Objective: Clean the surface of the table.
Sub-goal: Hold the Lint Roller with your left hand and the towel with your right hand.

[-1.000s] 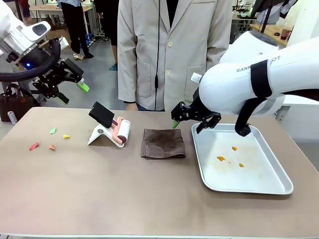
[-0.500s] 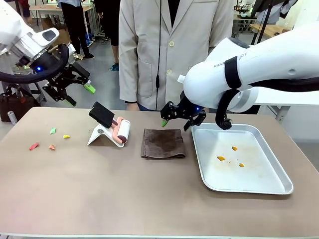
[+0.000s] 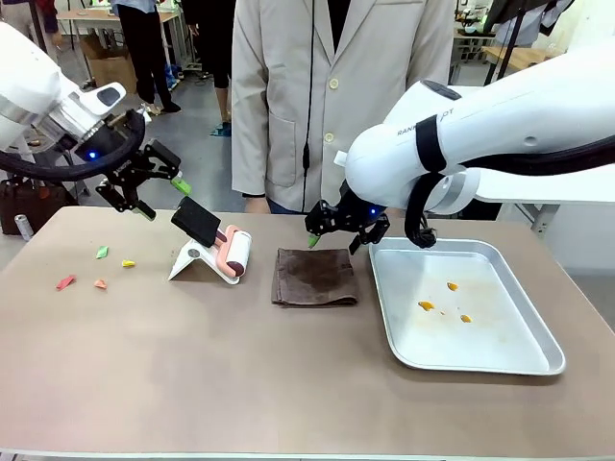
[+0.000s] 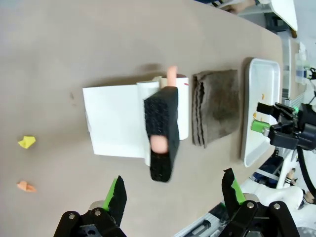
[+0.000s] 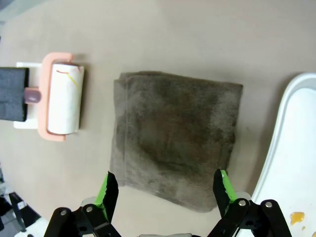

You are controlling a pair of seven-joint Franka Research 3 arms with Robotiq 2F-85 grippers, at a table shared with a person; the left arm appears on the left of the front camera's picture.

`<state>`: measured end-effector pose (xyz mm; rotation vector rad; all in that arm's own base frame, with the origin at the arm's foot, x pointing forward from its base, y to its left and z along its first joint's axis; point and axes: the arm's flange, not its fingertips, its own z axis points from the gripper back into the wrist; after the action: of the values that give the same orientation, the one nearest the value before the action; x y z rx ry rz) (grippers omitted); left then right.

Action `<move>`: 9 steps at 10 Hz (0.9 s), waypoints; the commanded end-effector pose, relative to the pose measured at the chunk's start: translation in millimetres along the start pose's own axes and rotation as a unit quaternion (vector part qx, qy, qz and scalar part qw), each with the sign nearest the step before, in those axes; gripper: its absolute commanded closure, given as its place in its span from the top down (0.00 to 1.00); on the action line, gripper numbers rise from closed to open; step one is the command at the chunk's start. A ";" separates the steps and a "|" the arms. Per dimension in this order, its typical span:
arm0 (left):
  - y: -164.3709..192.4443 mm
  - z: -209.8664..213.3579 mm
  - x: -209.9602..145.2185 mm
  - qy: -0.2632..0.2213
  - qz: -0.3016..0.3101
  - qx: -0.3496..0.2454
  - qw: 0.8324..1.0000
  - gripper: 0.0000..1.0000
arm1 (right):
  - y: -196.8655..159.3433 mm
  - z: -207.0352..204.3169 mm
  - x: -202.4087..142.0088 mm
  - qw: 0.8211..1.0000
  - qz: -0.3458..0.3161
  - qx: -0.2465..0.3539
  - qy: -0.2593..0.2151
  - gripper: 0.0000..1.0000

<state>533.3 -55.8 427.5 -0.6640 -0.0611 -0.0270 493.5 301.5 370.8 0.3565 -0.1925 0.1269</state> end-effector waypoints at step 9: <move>28.4 -36.5 20.7 -0.004 -0.057 -0.068 0.996 1.00 | 2.5 -17.5 19.6 0.999 -0.020 -0.031 0.028 1.00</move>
<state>554.3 -55.0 382.2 -0.7619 -0.0901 -0.1069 505.6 301.9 359.5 0.3428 -0.1414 0.1130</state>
